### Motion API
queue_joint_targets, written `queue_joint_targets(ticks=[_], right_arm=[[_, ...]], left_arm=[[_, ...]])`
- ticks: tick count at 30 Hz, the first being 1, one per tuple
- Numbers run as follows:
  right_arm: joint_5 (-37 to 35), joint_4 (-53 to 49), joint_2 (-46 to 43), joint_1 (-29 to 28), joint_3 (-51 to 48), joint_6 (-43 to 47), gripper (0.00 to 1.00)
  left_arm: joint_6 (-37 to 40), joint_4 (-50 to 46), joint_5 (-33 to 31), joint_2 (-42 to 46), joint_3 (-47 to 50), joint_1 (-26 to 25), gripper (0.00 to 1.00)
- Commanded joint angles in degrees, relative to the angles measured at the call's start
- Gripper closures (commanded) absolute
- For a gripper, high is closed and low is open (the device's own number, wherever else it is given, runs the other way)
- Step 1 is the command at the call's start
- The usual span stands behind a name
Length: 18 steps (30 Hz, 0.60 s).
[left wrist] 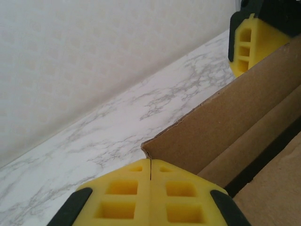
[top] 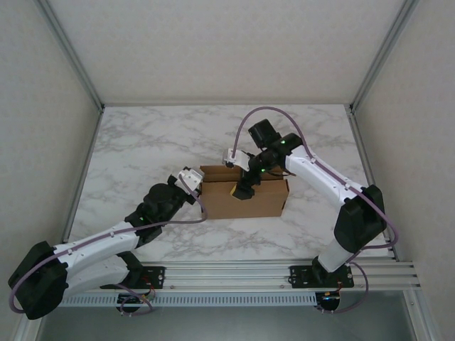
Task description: Fold the paper box
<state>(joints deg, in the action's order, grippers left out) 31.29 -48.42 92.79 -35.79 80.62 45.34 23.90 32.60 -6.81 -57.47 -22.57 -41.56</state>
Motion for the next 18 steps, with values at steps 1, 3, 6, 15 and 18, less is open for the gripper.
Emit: queue_joint_targets(ticks=[1, 3, 6, 15, 18], right_arm=[[-0.6, -2.8, -1.1, -1.1, -1.1, -1.0, 0.01], [-1.5, -3.5, -0.6, -1.8, -1.5, -1.1, 0.01], [-3.4, -3.5, -0.4, -2.8, -2.8, -0.6, 0.01], [-10.7, 3.7, -3.7, -4.8, -6.7, 0.5, 0.13], [-12.0, 5.7, -5.1, -4.8, -8.0, 0.5, 0.19]], left_arm=[[2.0, 2.2, 0.8, 0.7, 0.7, -0.7, 1.0], [2.3, 2.3, 0.7, 0.8, 0.8, -0.7, 1.0], [2.5, 2.5, 0.7, 0.9, 0.9, -0.8, 1.0], [2.5, 0.9, 0.7, 1.4, 0.3, -0.8, 1.0], [2.4, -0.2, 0.7, 2.2, 0.0, -0.8, 1.0]])
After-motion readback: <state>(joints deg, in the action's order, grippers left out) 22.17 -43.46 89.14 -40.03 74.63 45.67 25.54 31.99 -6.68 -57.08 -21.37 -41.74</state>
